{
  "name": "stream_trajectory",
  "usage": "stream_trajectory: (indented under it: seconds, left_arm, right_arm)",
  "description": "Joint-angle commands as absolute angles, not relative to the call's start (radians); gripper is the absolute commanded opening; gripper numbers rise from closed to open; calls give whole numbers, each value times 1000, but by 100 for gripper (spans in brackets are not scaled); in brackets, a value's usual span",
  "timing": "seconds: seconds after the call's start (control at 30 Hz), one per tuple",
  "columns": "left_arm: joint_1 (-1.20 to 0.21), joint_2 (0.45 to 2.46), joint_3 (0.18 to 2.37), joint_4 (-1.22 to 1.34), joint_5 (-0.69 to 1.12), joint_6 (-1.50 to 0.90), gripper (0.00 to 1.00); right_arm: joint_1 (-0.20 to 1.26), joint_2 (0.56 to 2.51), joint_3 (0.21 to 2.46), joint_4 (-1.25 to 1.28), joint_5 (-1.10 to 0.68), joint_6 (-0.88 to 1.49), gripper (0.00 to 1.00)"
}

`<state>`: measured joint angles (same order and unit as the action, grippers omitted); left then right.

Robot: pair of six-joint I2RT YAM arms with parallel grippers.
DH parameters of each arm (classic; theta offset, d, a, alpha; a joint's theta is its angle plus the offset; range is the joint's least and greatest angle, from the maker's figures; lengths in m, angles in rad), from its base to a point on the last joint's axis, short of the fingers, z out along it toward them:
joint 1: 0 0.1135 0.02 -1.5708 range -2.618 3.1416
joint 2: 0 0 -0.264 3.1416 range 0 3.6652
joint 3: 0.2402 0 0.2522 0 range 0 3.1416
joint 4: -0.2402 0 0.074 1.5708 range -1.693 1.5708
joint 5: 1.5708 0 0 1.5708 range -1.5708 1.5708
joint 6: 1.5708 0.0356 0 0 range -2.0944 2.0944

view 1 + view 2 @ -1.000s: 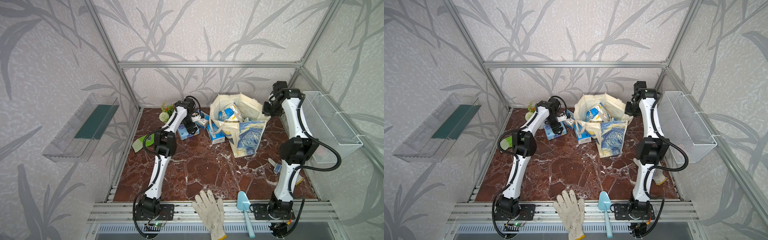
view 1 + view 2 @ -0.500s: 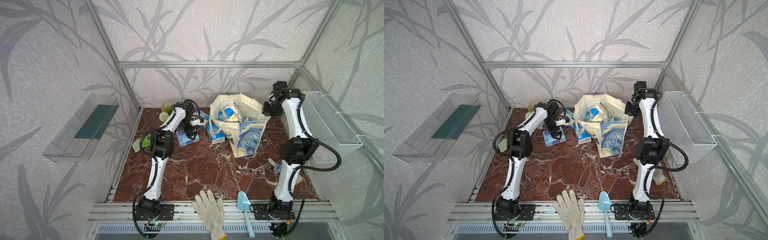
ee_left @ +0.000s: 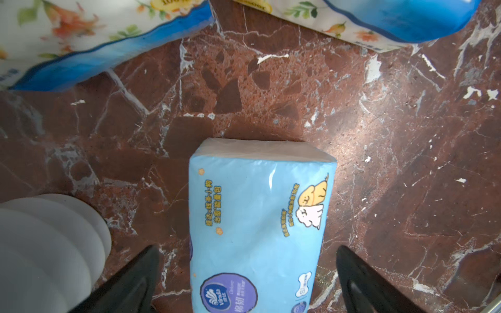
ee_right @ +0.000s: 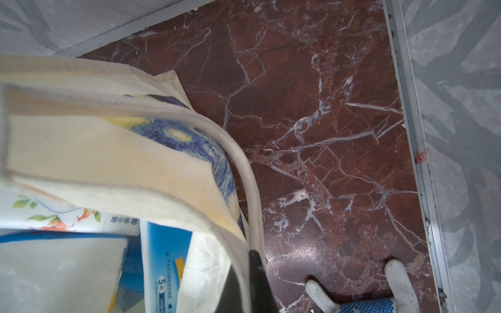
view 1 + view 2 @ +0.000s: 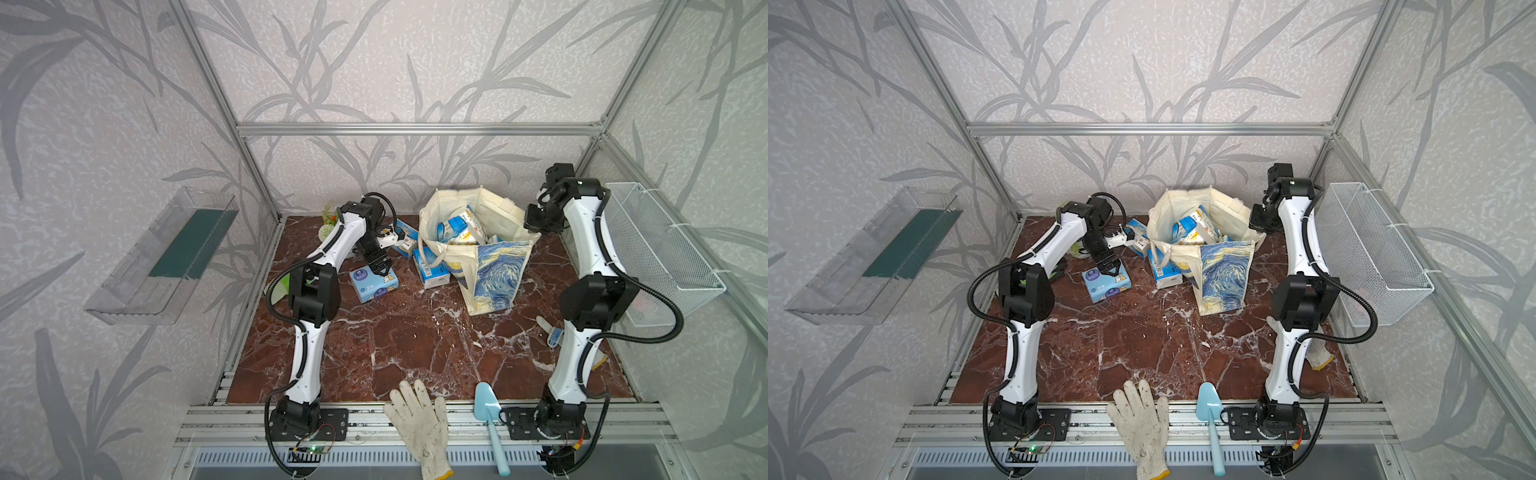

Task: Put tissues into the canvas bag
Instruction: Adjust the pack of facial tissues at the center of the board, then pick up the pack of facial tissues from the center of the board.

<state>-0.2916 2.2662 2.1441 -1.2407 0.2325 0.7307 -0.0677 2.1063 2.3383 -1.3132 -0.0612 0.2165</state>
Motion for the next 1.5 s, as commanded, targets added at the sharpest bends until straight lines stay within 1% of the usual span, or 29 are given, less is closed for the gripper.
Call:
stream_trajectory:
  seconds: [0.0,0.4,0.77,0.93,1.03,1.47]
  left_arm:
    - [-292,2278,2167,-1260,226,737,99]
    - [-293,2376,2208,-1284,267,737,99]
    - [-294,2373,2136,-1285,275,771,99]
    - [-295,2364,2128,-1327,301,771,99]
    - [-295,2349,2090,-1325,293,779,99]
    - [-304,2247,1854,-1165,255,745,99]
  right_arm:
    - [-72,2063,2325,-1327,-63,212,4]
    - [-72,2056,2305,-1321,-64,211,4]
    - [-71,2054,2301,-1316,-61,209,4]
    - [-72,2056,2305,-1319,-63,209,4]
    - [-72,2054,2299,-1319,-64,208,4]
    - [-71,2051,2300,-1314,-75,213,4]
